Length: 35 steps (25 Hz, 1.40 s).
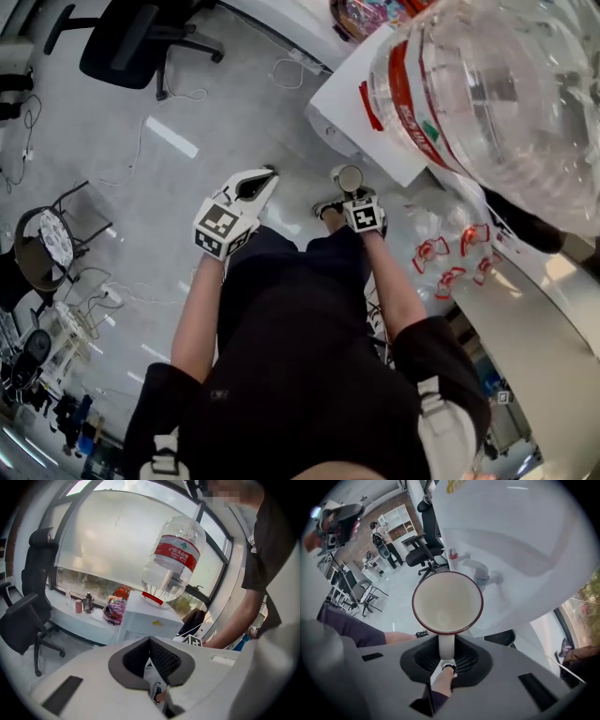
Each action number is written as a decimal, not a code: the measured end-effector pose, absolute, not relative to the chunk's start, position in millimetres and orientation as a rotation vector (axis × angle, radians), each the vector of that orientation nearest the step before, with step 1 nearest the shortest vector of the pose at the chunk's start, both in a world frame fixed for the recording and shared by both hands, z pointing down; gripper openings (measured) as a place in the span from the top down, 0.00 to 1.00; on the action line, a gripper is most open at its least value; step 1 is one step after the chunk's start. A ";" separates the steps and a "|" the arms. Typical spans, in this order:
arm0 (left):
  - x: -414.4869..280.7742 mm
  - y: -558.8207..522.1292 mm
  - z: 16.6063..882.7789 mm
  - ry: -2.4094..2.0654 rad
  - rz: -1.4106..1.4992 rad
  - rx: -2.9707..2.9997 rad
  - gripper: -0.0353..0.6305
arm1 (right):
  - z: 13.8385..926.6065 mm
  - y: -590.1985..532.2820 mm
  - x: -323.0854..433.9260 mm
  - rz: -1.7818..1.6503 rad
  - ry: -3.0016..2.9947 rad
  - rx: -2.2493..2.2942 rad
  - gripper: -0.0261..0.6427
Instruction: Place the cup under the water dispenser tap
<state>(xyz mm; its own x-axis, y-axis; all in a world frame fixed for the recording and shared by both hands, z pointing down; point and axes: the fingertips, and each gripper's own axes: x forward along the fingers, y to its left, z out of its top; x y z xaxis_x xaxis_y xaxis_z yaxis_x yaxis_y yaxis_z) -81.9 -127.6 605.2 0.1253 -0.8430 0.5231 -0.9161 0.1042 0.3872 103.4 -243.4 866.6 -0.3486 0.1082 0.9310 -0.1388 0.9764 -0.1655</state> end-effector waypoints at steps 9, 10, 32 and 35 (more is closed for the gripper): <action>-69.6 -108.7 624.6 -1.728 0.163 1.679 0.95 | 933.0 -248.8 92.0 0.306 -1.836 0.059 0.90; -68.5 -107.0 627.2 -1.728 0.165 1.678 0.95 | 940.6 -247.3 90.7 0.294 -1.826 0.049 0.90; -53.3 -65.8 670.6 -1.680 0.198 1.626 0.95 | 1020.5 -298.5 72.1 0.255 -1.798 0.339 0.90; -52.8 -65.9 672.4 -1.674 0.194 1.626 0.95 | 1022.2 -296.2 69.3 0.271 -1.807 0.340 0.90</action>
